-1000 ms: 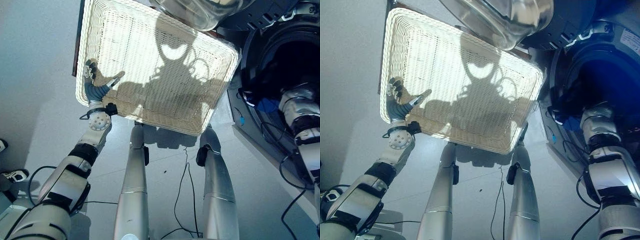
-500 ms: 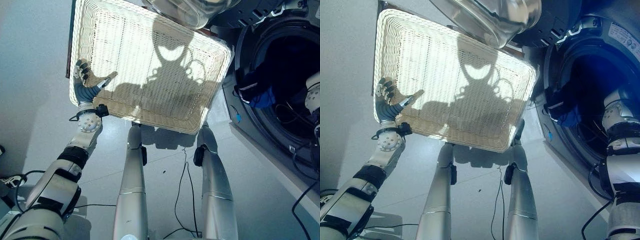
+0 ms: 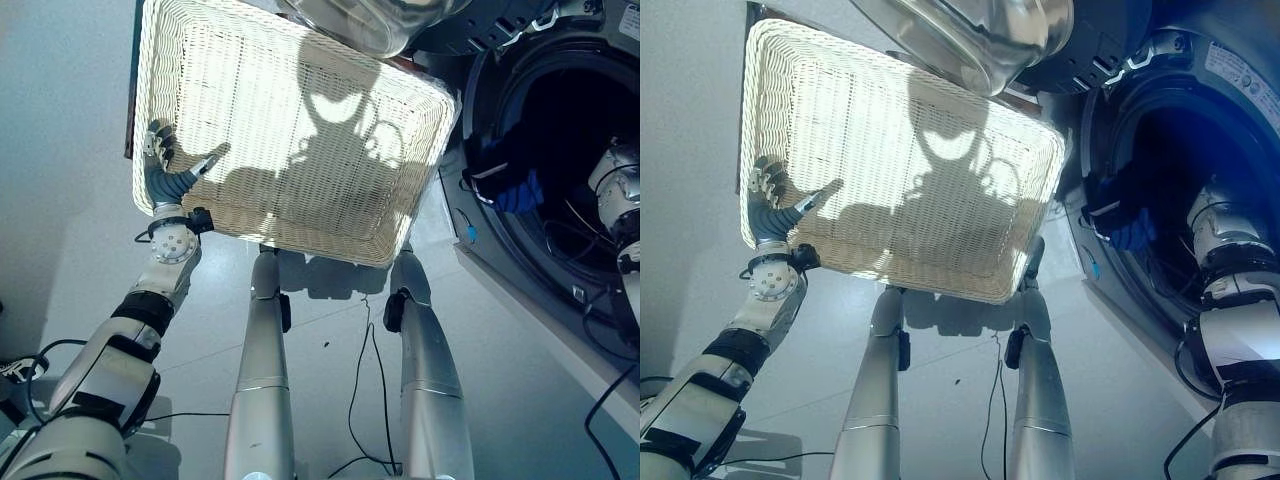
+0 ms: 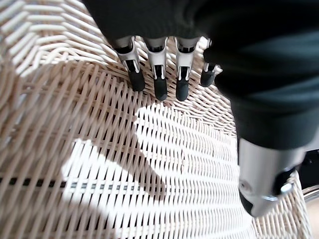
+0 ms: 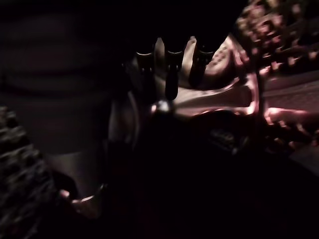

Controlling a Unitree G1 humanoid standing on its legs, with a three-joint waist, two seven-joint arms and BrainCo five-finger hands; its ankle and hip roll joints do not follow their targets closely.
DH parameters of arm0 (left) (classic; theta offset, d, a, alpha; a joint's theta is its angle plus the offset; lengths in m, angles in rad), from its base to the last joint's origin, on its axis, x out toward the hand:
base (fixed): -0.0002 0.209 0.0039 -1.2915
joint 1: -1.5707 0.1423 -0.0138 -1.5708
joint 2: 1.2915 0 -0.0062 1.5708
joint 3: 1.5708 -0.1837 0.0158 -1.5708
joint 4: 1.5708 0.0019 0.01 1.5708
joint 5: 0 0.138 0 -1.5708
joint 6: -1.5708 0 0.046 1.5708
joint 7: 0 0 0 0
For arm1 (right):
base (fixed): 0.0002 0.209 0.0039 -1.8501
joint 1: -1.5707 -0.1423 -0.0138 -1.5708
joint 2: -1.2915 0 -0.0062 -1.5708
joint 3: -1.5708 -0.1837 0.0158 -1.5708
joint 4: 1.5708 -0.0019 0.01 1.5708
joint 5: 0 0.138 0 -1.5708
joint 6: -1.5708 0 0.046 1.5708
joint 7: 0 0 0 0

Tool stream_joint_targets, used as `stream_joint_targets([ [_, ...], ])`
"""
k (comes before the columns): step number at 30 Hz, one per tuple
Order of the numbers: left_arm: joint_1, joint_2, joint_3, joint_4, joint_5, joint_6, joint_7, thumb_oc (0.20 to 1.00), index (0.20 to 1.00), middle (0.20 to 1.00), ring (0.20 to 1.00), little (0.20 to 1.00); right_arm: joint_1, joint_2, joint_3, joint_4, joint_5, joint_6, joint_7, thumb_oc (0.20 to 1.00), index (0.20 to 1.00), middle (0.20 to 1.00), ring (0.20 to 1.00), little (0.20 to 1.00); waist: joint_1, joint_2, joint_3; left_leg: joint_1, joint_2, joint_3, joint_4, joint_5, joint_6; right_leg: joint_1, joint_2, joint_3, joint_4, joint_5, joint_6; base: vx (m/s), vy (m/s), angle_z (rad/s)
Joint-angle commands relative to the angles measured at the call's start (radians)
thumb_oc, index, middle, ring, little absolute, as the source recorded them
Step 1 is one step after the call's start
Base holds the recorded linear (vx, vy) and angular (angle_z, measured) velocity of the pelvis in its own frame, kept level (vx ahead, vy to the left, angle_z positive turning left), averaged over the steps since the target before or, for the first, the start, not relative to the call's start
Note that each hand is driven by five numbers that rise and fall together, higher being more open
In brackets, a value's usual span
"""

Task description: Put the clothes into the washing machine.

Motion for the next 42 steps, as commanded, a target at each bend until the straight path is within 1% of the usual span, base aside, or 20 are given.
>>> stream_joint_targets([
  [1, -0.022, -0.023, 0.023, 0.012, -0.012, -0.029, 0.014, 1.000, 1.000, 1.000, 1.000, 1.000, 0.017, -0.038, 0.032, -0.072, -0.111, -0.060, -0.060, 1.000, 1.000, 1.000, 1.000, 1.000, -0.005, 0.029, -0.018, -0.010, -0.037, 0.019, -0.027, 0.006, 0.092, 0.024, 0.013, -0.012, 0.026, -0.035, 0.046, -0.03, 0.043, -0.01],
  [4, -0.010, -0.038, 0.033, 0.010, 0.009, -0.028, 0.018, 1.000, 1.000, 1.000, 1.000, 1.000, 0.075, -0.007, 0.010, -0.127, -0.137, -0.073, -0.022, 1.000, 1.000, 1.000, 1.000, 1.000, -0.009, 0.027, -0.018, -0.001, -0.037, 0.024, -0.025, 0.004, 0.091, 0.032, 0.011, -0.009, 0.027, -0.036, 0.045, -0.02, 0.042, 0.00],
  [5, -0.006, -0.046, 0.036, 0.015, 0.018, -0.030, 0.019, 1.000, 1.000, 1.000, 1.000, 1.000, 0.095, 0.003, -0.001, -0.126, -0.135, -0.083, 0.017, 1.000, 1.000, 1.000, 1.000, 1.000, -0.011, 0.026, -0.018, 0.003, -0.037, 0.024, -0.023, 0.002, 0.091, 0.034, 0.011, -0.007, 0.028, -0.037, 0.046, -0.02, 0.044, 0.00],
  [8, 0.010, -0.063, 0.044, 0.015, 0.037, -0.031, 0.027, 1.000, 1.000, 1.000, 1.000, 1.000, 0.174, 0.048, -0.023, -0.158, -0.169, -0.110, 0.067, 1.000, 1.000, 1.000, 1.000, 1.000, -0.015, 0.024, -0.018, 0.012, -0.037, 0.026, -0.019, 0.000, 0.091, 0.042, 0.010, -0.003, 0.028, -0.037, 0.044, -0.03, 0.046, 0.01],
  [9, 0.015, -0.068, 0.046, 0.012, 0.044, -0.031, 0.033, 1.000, 1.000, 1.000, 1.000, 1.000, 0.194, 0.058, -0.026, -0.179, -0.178, -0.105, 0.070, 1.000, 1.000, 1.000, 1.000, 1.000, -0.018, 0.023, -0.018, 0.013, -0.037, 0.026, -0.017, -0.001, 0.091, 0.043, 0.009, -0.002, 0.029, -0.037, 0.044, -0.03, 0.047, 0.01],
  [14, 0.040, -0.099, 0.058, -0.008, 0.101, -0.016, 0.071, 1.000, 1.000, 1.000, 1.000, 1.000, 0.326, 0.137, -0.029, -0.290, -0.281, -0.082, 0.144, 1.000, 1.000, 1.000, 1.000, 1.000, -0.027, 0.018, -0.018, 0.020, -0.037, 0.036, -0.007, -0.002, 0.094, 0.046, 0.008, 0.003, 0.041, -0.039, 0.042, -0.01, 0.024, 0.00],
  [19, 0.072, -0.129, 0.066, -0.030, 0.155, -0.010, 0.103, 1.000, 1.000, 1.000, 1.000, 1.000, 0.439, 0.197, -0.012, -0.404, -0.389, -0.069, 0.178, 1.000, 1.000, 1.000, 1.000, 1.000, -0.037, 0.012, -0.018, 0.024, -0.040, 0.046, -0.002, -0.001, 0.097, 0.047, 0.008, 0.008, 0.048, -0.040, 0.039, -0.01, 0.012, 0.00],
  [20, 0.086, -0.141, 0.075, -0.034, 0.179, -0.006, 0.109, 1.000, 1.000, 1.000, 1.000, 1.000, 0.479, 0.223, -0.007, -0.446, -0.487, -0.066, 0.197, 1.000, 1.000, 1.000, 1.000, 1.000, -0.041, 0.010, -0.018, 0.028, -0.040, 0.049, -0.001, -0.002, 0.098, 0.048, 0.009, 0.010, 0.051, -0.042, 0.039, -0.02, 0.035, -0.02],
  [22, 0.100, -0.157, 0.077, -0.036, 0.203, 0.001, 0.120, 1.000, 1.000, 1.000, 1.000, 1.000, 0.514, 0.245, 0.013, -0.491, -0.566, -0.058, 0.192, 1.000, 1.000, 1.000, 1.000, 1.000, -0.043, 0.009, -0.018, 0.034, -0.043, 0.052, 0.002, -0.003, 0.100, 0.054, 0.009, 0.013, 0.055, -0.045, 0.038, -0.02, 0.038, 0.00],
  [23, 0.112, -0.171, 0.081, -0.035, 0.225, 0.017, 0.116, 1.000, 1.000, 1.000, 1.000, 1.000, 0.538, 0.261, 0.031, -0.519, -0.635, -0.053, 0.195, 1.000, 1.000, 1.000, 1.000, 1.000, -0.045, 0.007, -0.018, 0.040, -0.044, 0.055, 0.009, -0.004, 0.101, 0.059, 0.010, 0.014, 0.062, -0.049, 0.036, 0.00, 0.000, 0.00],
  [24, 0.113, -0.172, 0.081, -0.035, 0.230, 0.019, 0.116, 1.000, 1.000, 1.000, 1.000, 1.000, 0.540, 0.263, 0.032, -0.521, -0.642, -0.052, 0.197, 1.000, 1.000, 1.000, 1.000, 1.000, -0.045, 0.007, -0.018, 0.041, -0.044, 0.055, 0.010, -0.004, 0.101, 0.060, 0.010, 0.014, 0.062, -0.050, 0.036, 0.00, 0.000, 0.00],
  [25, 0.128, -0.183, 0.078, -0.029, 0.255, 0.040, 0.114, 1.000, 1.000, 1.000, 1.000, 1.000, 0.574, 0.278, 0.048, -0.550, -0.685, -0.048, 0.197, 1.000, 1.000, 1.000, 1.000, 1.000, -0.048, 0.004, -0.018, 0.054, -0.045, 0.059, 0.016, -0.008, 0.102, 0.073, 0.009, 0.014, 0.066, -0.052, 0.035, -0.01, 0.015, -0.04],
  [26, 0.138, -0.189, 0.079, -0.026, 0.258, 0.048, 0.111, 1.000, 1.000, 1.000, 1.000, 1.000, 0.589, 0.286, 0.052, -0.559, -0.709, -0.050, 0.200, 1.000, 1.000, 1.000, 1.000, 1.000, -0.049, 0.003, -0.018, 0.062, -0.045, 0.061, 0.018, -0.009, 0.103, 0.081, 0.009, 0.014, 0.067, -0.053, 0.035, -0.02, 0.031, -0.06],
  [28, 0.177, -0.213, 0.090, -0.006, 0.267, 0.063, 0.094, 1.000, 1.000, 1.000, 1.000, 1.000, 0.645, 0.315, 0.071, -0.559, -0.770, -0.078, 0.202, 1.000, 1.000, 1.000, 1.000, 1.000, -0.052, -0.004, -0.018, 0.102, -0.043, 0.069, 0.015, -0.016, 0.106, 0.120, 0.009, 0.013, 0.066, -0.060, 0.034, -0.02, 0.037, -0.06],
  [31, 0.205, -0.237, 0.090, 0.018, 0.290, 0.065, 0.085, 1.000, 1.000, 1.000, 1.000, 1.000, 0.678, 0.335, 0.095, -0.555, -0.787, -0.084, 0.191, 1.000, 1.000, 1.000, 1.000, 1.000, -0.052, -0.006, -0.018, 0.139, -0.043, 0.076, 0.009, -0.019, 0.108, 0.156, 0.007, 0.012, 0.064, -0.063, 0.033, 0.00, 0.000, 0.00],
  [35, 0.269, -0.269, 0.066, 0.075, 0.383, 0.083, 0.078, 1.000, 1.000, 1.000, 1.000, 1.000, 0.751, 0.376, 0.133, -0.534, -0.855, -0.097, 0.200, 1.000, 1.000, 1.000, 1.000, 1.000, -0.044, -0.011, -0.018, 0.274, -0.033, 0.087, -0.011, -0.036, 0.112, 0.282, -0.005, 0.005, 0.048, -0.074, 0.035, -0.01, 0.000, 0.00],
  [37, 0.283, -0.267, 0.061, 0.087, 0.417, 0.086, 0.073, 1.000, 1.000, 1.000, 1.000, 1.000, 0.763, 0.381, 0.138, -0.525, -0.854, -0.100, 0.208, 1.000, 1.000, 1.000, 1.000, 1.000, -0.040, -0.013, -0.018, 0.317, -0.029, 0.091, -0.020, -0.039, 0.111, 0.322, -0.008, 0.002, 0.040, -0.077, 0.036, 0.00, 0.000, 0.00],
  [42, 0.366, -0.269, 0.065, 0.136, 0.432, 0.080, 0.009, 1.000, 1.000, 1.000, 1.000, 1.000, 0.832, 0.395, 0.122, -0.465, -0.840, -0.150, 0.240, 1.000, 1.000, 1.000, 1.000, 1.000, -0.019, -0.007, -0.018, 0.495, -0.020, 0.108, -0.079, -0.040, 0.106, 0.484, -0.021, -0.006, 0.004, -0.082, 0.045, 0.01, -0.016, -0.02],
])
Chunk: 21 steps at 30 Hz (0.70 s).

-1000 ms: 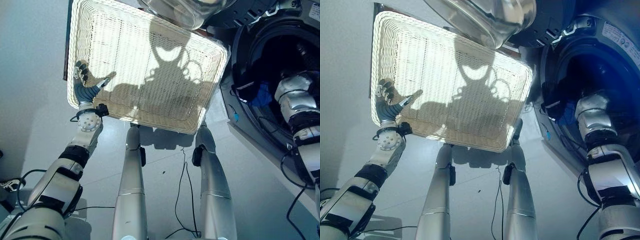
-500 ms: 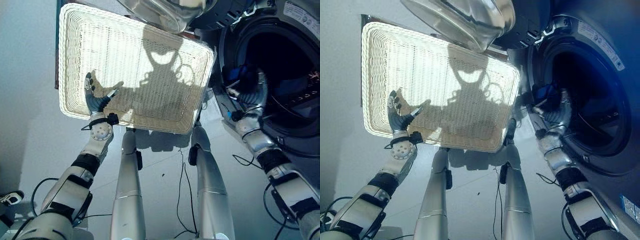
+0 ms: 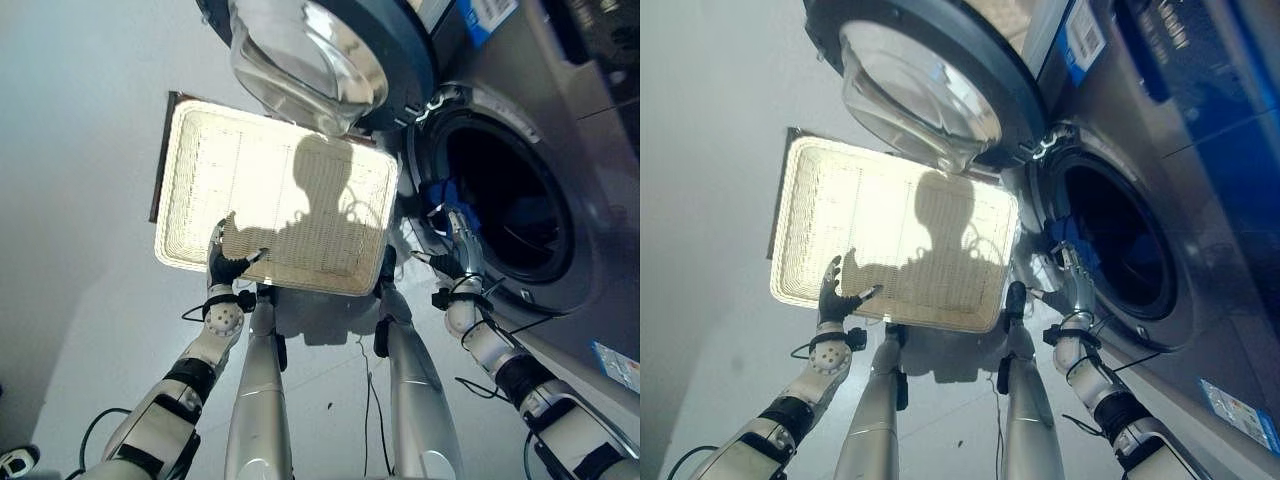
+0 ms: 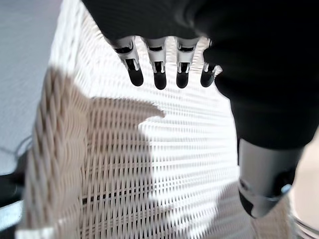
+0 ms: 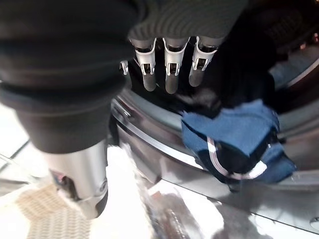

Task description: Put the clothes into the washing machine.

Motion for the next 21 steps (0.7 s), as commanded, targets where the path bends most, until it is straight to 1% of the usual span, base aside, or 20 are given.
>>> stream_joint_targets([
  [1, 0.075, 0.001, 0.032, 0.052, 0.023, -0.048, -0.075, 1.000, 1.000, 1.000, 1.000, 1.000, 0.088, -0.022, -0.027, -0.014, -0.013, -0.075, 0.018, 1.000, 1.000, 1.000, 1.000, 1.000, 0.039, 0.003, -0.015, 0.082, -0.028, 0.051, 0.012, -0.025, 0.089, 0.132, -0.021, -0.032, 0.011, -0.031, 0.034, 0.06, -0.007, -0.01],
  [3, 0.136, 0.002, 0.055, 0.082, 0.021, -0.078, -0.133, 1.000, 1.000, 1.000, 1.000, 1.000, 0.145, -0.012, -0.051, 0.026, -0.005, -0.110, 0.046, 1.000, 1.000, 1.000, 1.000, 1.000, 0.051, 0.015, -0.015, 0.184, -0.026, 0.058, -0.017, -0.030, 0.085, 0.235, -0.027, -0.038, -0.013, -0.041, 0.036, 0.05, 0.002, 0.00],
  [5, 0.163, 0.001, 0.066, 0.095, -0.011, -0.083, -0.190, 1.000, 1.000, 1.000, 1.000, 1.000, 0.170, -0.003, -0.063, 0.054, 0.016, -0.121, 0.077, 1.000, 1.000, 1.000, 1.000, 1.000, 0.055, 0.025, -0.019, 0.252, -0.024, 0.061, -0.036, -0.030, 0.081, 0.307, -0.033, -0.046, -0.030, -0.045, 0.037, 0.03, 0.006, 0.00],
  [7, 0.216, -0.003, 0.085, 0.113, -0.030, -0.087, -0.261, 1.000, 1.000, 1.000, 1.000, 1.000, 0.214, 0.014, -0.081, 0.093, 0.050, -0.124, 0.133, 1.000, 1.000, 1.000, 1.000, 1.000, 0.059, 0.030, -0.074, 0.307, -0.020, 0.063, -0.063, -0.028, 0.075, 0.371, -0.035, -0.056, -0.061, -0.048, 0.036, 0.12, 0.005, 0.03],
  [8, 0.249, -0.007, 0.098, 0.116, -0.028, -0.081, -0.295, 1.000, 1.000, 1.000, 1.000, 1.000, 0.245, 0.026, -0.093, 0.109, 0.075, -0.119, 0.186, 1.000, 1.000, 1.000, 1.000, 1.000, 0.059, 0.032, -0.107, 0.338, -0.017, 0.066, -0.080, -0.026, 0.071, 0.408, -0.036, -0.062, -0.081, -0.049, 0.036, 0.13, -0.001, 0.07],
  [9, 0.268, -0.007, 0.105, 0.123, -0.034, -0.077, -0.320, 1.000, 1.000, 1.000, 1.000, 1.000, 0.262, 0.035, -0.101, 0.132, 0.103, -0.112, 0.227, 1.000, 1.000, 1.000, 1.000, 1.000, 0.059, 0.031, -0.130, 0.360, -0.015, 0.068, -0.091, -0.023, 0.068, 0.433, -0.034, -0.064, -0.093, -0.050, 0.035, 0.15, 0.000, 0.07],
  [11, 0.308, -0.017, 0.125, 0.151, -0.048, -0.057, -0.376, 1.000, 1.000, 1.000, 1.000, 1.000, 0.290, 0.066, -0.131, 0.218, 0.219, -0.093, 0.340, 1.000, 1.000, 1.000, 1.000, 1.000, 0.063, 0.029, -0.188, 0.403, -0.007, 0.074, -0.112, -0.016, 0.063, 0.484, -0.034, -0.071, -0.117, -0.050, 0.035, 0.17, 0.005, 0.09],
  [14, 0.353, -0.038, 0.149, 0.221, -0.029, -0.044, -0.425, 1.000, 1.000, 1.000, 1.000, 1.000, 0.323, 0.111, -0.182, 0.379, 0.249, -0.074, 0.472, 1.000, 1.000, 1.000, 1.000, 1.000, 0.068, 0.028, -0.263, 0.456, 0.001, 0.080, -0.140, -0.009, 0.059, 0.540, -0.035, -0.077, -0.142, -0.049, 0.037, 0.19, 0.018, 0.06],
  [15, 0.357, -0.040, 0.152, 0.229, -0.020, -0.039, -0.428, 1.000, 1.000, 1.000, 1.000, 1.000, 0.327, 0.116, -0.187, 0.396, 0.259, -0.067, 0.487, 1.000, 1.000, 1.000, 1.000, 1.000, 0.069, 0.029, -0.272, 0.462, 0.002, 0.082, -0.145, -0.008, 0.059, 0.547, -0.035, -0.078, -0.146, -0.049, 0.037, 0.20, 0.044, 0.02],
  [16, 0.371, -0.048, 0.148, 0.271, 0.003, -0.026, -0.440, 1.000, 1.000, 1.000, 1.000, 1.000, 0.337, 0.138, -0.210, 0.483, 0.286, -0.023, 0.538, 1.000, 1.000, 1.000, 1.000, 1.000, 0.075, 0.031, -0.317, 0.486, 0.004, 0.082, -0.158, -0.008, 0.058, 0.577, -0.034, -0.084, -0.159, -0.051, 0.037, 0.22, 0.051, 0.04],
  [17, 0.379, -0.057, 0.154, 0.298, 0.010, -0.010, -0.453, 1.000, 1.000, 1.000, 1.000, 1.000, 0.344, 0.149, -0.231, 0.532, 0.319, -0.002, 0.577, 1.000, 1.000, 1.000, 1.000, 1.000, 0.080, 0.033, -0.346, 0.502, 0.006, 0.084, -0.164, -0.009, 0.058, 0.596, -0.034, -0.092, -0.164, -0.054, 0.036, 0.26, 0.055, 0.08],
  [18, 0.383, -0.060, 0.159, 0.312, 0.016, -0.003, -0.460, 1.000, 1.000, 1.000, 1.000, 1.000, 0.347, 0.155, -0.245, 0.553, 0.327, 0.013, 0.592, 1.000, 1.000, 1.000, 1.000, 1.000, 0.082, 0.034, -0.362, 0.509, 0.006, 0.084, -0.166, -0.011, 0.058, 0.605, -0.035, -0.094, -0.166, -0.057, 0.036, 0.22, 0.050, 0.13],
  [19, 0.391, -0.064, 0.170, 0.333, 0.019, 0.011, -0.476, 1.000, 1.000, 1.000, 1.000, 1.000, 0.352, 0.163, -0.266, 0.586, 0.338, 0.047, 0.610, 1.000, 1.000, 1.000, 1.000, 1.000, 0.085, 0.035, -0.385, 0.523, 0.006, 0.084, -0.166, -0.015, 0.058, 0.619, -0.035, -0.096, -0.168, -0.062, 0.035, 0.15, 0.036, 0.10],
  [21, 0.394, -0.065, 0.174, 0.339, 0.020, 0.014, -0.482, 1.000, 1.000, 1.000, 1.000, 1.000, 0.353, 0.165, -0.274, 0.597, 0.342, 0.055, 0.615, 1.000, 1.000, 1.000, 1.000, 1.000, 0.086, 0.035, -0.389, 0.527, 0.006, 0.084, -0.166, -0.017, 0.058, 0.624, -0.035, -0.097, -0.168, -0.064, 0.035, 0.07, 0.018, 0.01],
])
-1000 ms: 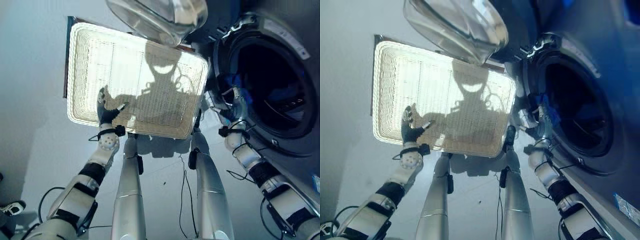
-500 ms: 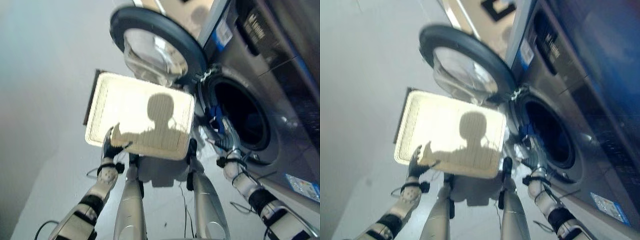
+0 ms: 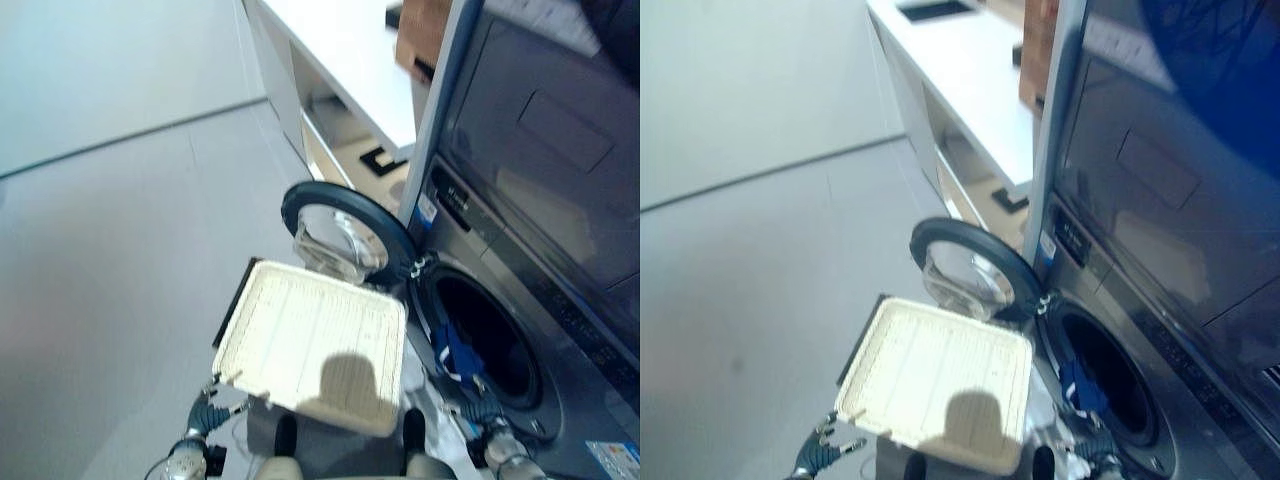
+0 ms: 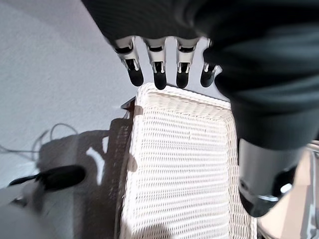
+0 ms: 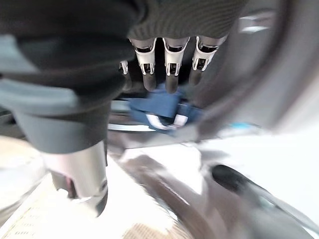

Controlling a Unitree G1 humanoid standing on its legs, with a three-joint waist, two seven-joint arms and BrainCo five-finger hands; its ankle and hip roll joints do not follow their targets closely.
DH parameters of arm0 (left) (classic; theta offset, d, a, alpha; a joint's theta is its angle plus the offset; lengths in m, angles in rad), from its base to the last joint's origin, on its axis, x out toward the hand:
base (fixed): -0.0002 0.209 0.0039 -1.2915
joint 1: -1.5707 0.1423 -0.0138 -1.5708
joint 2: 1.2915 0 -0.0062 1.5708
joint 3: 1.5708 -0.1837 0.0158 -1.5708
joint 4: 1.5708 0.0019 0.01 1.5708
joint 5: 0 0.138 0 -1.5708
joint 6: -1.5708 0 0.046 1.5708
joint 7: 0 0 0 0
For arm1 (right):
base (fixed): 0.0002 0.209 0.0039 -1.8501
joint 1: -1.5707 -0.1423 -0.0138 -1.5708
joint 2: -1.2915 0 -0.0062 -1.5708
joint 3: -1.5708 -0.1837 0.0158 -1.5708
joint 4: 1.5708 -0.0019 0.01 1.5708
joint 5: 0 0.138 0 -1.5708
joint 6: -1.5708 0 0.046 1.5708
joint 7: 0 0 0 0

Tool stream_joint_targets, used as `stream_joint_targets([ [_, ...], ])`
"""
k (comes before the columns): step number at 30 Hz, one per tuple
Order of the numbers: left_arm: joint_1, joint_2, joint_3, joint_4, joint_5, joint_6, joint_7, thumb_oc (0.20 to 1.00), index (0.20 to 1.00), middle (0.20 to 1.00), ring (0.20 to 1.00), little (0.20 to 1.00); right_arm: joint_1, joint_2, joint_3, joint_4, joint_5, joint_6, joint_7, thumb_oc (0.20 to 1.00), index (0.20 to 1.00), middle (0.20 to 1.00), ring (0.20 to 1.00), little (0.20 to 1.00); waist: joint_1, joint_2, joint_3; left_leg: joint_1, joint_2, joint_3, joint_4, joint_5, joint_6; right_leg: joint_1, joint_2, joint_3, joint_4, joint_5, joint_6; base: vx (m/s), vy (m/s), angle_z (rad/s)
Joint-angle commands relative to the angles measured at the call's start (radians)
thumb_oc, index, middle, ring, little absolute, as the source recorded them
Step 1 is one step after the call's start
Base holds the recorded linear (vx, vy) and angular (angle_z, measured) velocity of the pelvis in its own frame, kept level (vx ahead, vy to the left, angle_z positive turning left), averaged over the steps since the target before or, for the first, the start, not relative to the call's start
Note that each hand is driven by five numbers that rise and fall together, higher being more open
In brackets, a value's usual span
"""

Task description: Put the clothes into the washing machine.

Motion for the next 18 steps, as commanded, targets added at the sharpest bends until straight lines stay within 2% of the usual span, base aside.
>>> stream_joint_targets([
  [1, -0.057, 0.033, 0.028, 0.046, 0.030, 0.010, -0.038, 1.000, 1.000, 1.000, 1.000, 1.000, -0.035, 0.016, -0.046, 0.038, 0.056, 0.056, 0.061, 1.000, 1.000, 1.000, 1.000, 1.000, 0.034, -0.048, -0.006, -0.033, -0.021, 0.053, 0.016, 0.039, 0.044, 0.018, -0.036, -0.022, 0.048, -0.019, 0.002, 0.14, 0.039, -0.02],
  [2, -0.043, 0.023, 0.050, 0.077, 0.040, 0.054, -0.094, 1.000, 1.000, 1.000, 1.000, 1.000, -0.029, 0.027, -0.087, 0.094, 0.062, 0.091, 0.079, 1.000, 1.000, 1.000, 1.000, 1.000, 0.041, -0.047, -0.035, -0.006, -0.024, 0.049, 0.019, 0.024, 0.048, 0.047, -0.038, -0.020, 0.048, -0.031, 0.000, 0.17, 0.045, -0.01],
  [5, -0.031, 0.020, 0.068, 0.096, 0.037, 0.079, -0.128, 1.000, 1.000, 1.000, 1.000, 1.000, -0.021, 0.030, -0.112, 0.123, 0.057, 0.104, 0.091, 1.000, 1.000, 1.000, 1.000, 1.000, 0.041, -0.048, -0.050, 0.012, -0.026, 0.051, 0.019, 0.015, 0.052, 0.062, -0.038, -0.016, 0.045, -0.035, 0.000, 0.11, 0.029, 0.04],
  [11, -0.021, 0.009, 0.117, 0.150, -0.020, 0.221, -0.192, 1.000, 1.000, 1.000, 1.000, 1.000, -0.012, 0.039, -0.147, 0.182, 0.046, 0.169, 0.149, 1.000, 1.000, 1.000, 1.000, 1.000, 0.038, -0.054, -0.078, 0.045, -0.026, 0.054, 0.013, -0.001, 0.061, 0.086, -0.037, 0.000, 0.041, -0.039, 0.000, 0.06, 0.011, 0.01],
  [18, -0.023, 0.003, 0.125, 0.162, -0.036, 0.241, -0.203, 1.000, 1.000, 1.000, 1.000, 1.000, -0.008, 0.043, -0.143, 0.208, 0.027, 0.199, 0.182, 1.000, 1.000, 1.000, 1.000, 1.000, 0.034, -0.055, -0.087, 0.059, -0.024, 0.054, 0.007, -0.007, 0.065, 0.094, -0.031, 0.014, 0.030, -0.037, -0.003, 0.01, 0.000, 0.02],
])
